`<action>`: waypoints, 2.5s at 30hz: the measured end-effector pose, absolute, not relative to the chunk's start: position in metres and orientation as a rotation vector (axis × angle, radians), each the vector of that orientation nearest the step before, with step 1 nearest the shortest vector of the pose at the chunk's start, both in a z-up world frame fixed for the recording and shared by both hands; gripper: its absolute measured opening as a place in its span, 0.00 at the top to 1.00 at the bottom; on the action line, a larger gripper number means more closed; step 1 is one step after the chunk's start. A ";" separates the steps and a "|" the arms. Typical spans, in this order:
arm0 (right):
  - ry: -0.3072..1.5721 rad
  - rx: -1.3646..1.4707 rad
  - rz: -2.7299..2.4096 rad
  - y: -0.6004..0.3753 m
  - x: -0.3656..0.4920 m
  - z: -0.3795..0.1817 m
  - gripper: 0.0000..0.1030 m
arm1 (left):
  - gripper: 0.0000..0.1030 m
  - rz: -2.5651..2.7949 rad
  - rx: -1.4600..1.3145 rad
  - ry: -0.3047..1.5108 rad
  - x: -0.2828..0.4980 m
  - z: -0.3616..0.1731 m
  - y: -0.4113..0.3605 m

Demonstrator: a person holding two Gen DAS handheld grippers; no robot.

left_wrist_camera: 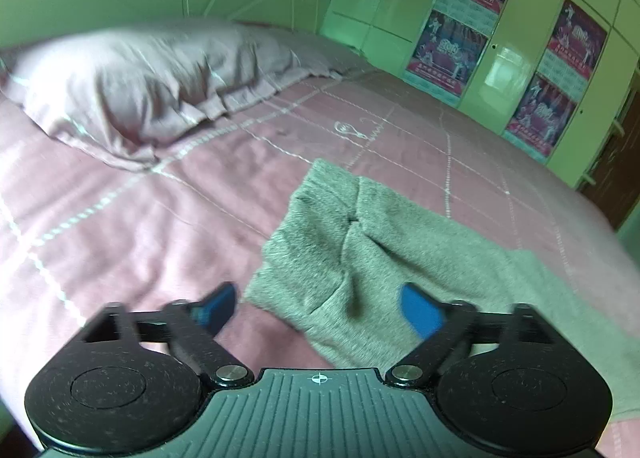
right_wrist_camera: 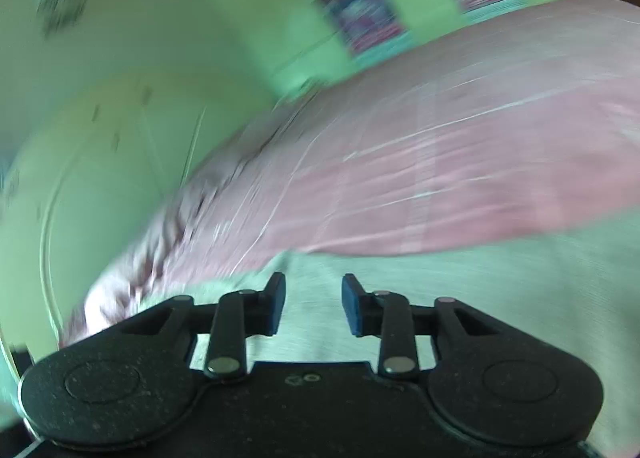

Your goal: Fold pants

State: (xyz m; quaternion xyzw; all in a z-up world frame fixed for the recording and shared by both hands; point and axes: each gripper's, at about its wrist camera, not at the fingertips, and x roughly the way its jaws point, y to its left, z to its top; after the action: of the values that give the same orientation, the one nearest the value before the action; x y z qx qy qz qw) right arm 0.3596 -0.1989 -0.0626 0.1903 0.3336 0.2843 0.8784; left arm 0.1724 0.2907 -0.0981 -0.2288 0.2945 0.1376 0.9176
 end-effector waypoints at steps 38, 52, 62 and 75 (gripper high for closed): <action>0.723 0.424 0.585 -0.206 0.400 -0.057 0.79 | 0.54 0.213 -0.327 0.575 0.172 -0.073 0.284; 0.731 1.015 0.326 -0.358 0.237 -0.136 0.82 | 0.49 -0.089 -0.224 0.731 0.193 -0.105 0.160; 0.831 1.104 0.374 -0.295 0.279 -0.173 0.83 | 0.49 -0.077 -0.444 0.665 0.168 -0.107 0.188; 0.801 0.914 0.314 -0.289 0.267 -0.148 1.00 | 0.49 -0.023 -0.197 0.702 0.166 -0.096 0.162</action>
State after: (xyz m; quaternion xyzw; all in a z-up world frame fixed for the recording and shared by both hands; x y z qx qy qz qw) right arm 0.2675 -0.2891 -0.1476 0.4275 0.3747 0.1467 0.8095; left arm 0.1658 0.1625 -0.0963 -0.0965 0.3432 -0.0112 0.9342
